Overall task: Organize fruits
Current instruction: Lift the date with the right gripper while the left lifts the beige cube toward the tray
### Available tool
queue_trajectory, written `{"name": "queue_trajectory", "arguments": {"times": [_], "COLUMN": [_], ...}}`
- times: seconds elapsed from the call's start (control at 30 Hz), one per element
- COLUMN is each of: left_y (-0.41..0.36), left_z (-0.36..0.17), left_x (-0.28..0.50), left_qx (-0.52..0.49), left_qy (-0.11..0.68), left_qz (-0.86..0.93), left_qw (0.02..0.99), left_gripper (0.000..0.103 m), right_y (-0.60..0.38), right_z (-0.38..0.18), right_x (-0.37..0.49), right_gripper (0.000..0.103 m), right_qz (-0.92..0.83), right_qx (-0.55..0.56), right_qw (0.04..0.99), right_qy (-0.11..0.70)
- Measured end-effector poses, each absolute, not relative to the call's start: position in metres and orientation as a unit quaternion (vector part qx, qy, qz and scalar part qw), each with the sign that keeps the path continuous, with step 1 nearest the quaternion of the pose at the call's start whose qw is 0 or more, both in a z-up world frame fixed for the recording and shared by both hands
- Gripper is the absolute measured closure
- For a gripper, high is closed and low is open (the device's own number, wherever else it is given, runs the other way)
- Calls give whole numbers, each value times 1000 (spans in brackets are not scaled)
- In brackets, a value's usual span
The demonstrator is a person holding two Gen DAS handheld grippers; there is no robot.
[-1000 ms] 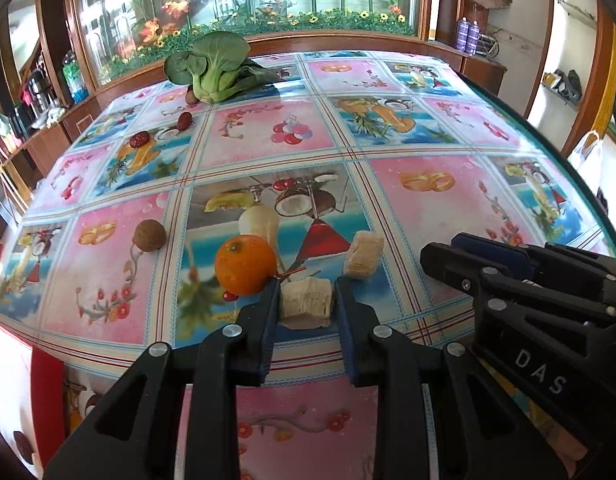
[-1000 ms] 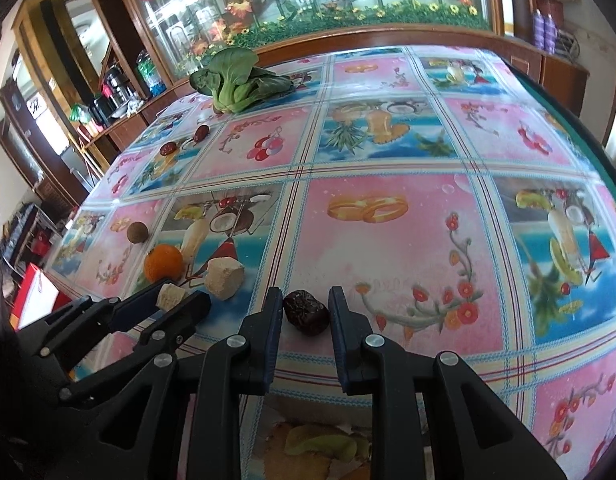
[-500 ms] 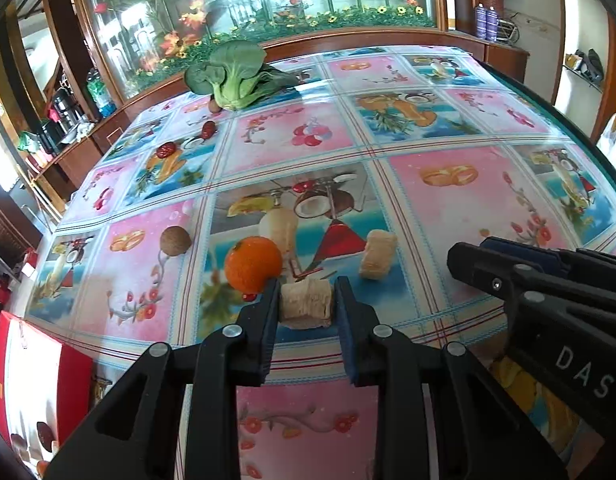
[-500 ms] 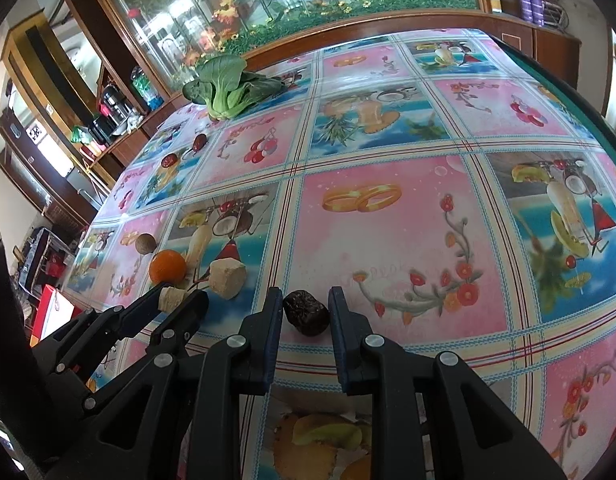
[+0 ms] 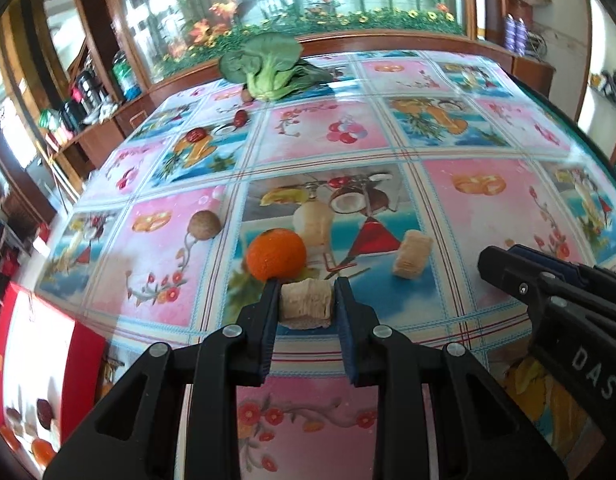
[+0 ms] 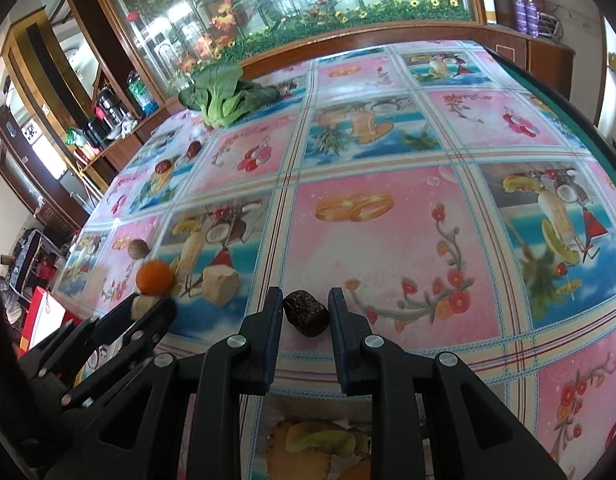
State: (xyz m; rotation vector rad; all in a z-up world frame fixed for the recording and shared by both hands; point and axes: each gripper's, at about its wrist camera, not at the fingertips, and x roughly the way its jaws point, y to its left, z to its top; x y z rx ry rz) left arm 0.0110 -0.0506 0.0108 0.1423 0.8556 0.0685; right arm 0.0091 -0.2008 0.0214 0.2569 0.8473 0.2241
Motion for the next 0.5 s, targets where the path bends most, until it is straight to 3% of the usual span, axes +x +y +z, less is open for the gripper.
{"name": "queue_trajectory", "arguments": {"times": [0.23, 0.5], "left_y": [-41, -13], "left_z": [39, 72], "left_x": [-25, -78], "left_qx": [56, 26], "left_qy": [381, 354], "left_qz": [19, -3], "left_qw": [923, 935], "left_gripper": [74, 74], "right_y": [-213, -220], "right_z": [42, 44], "right_x": [0, 2], "right_gripper": [81, 81], "right_qz": [75, 45], "right_qx": [125, 122], "right_qw": [933, 943], "right_qy": [328, 306]}}
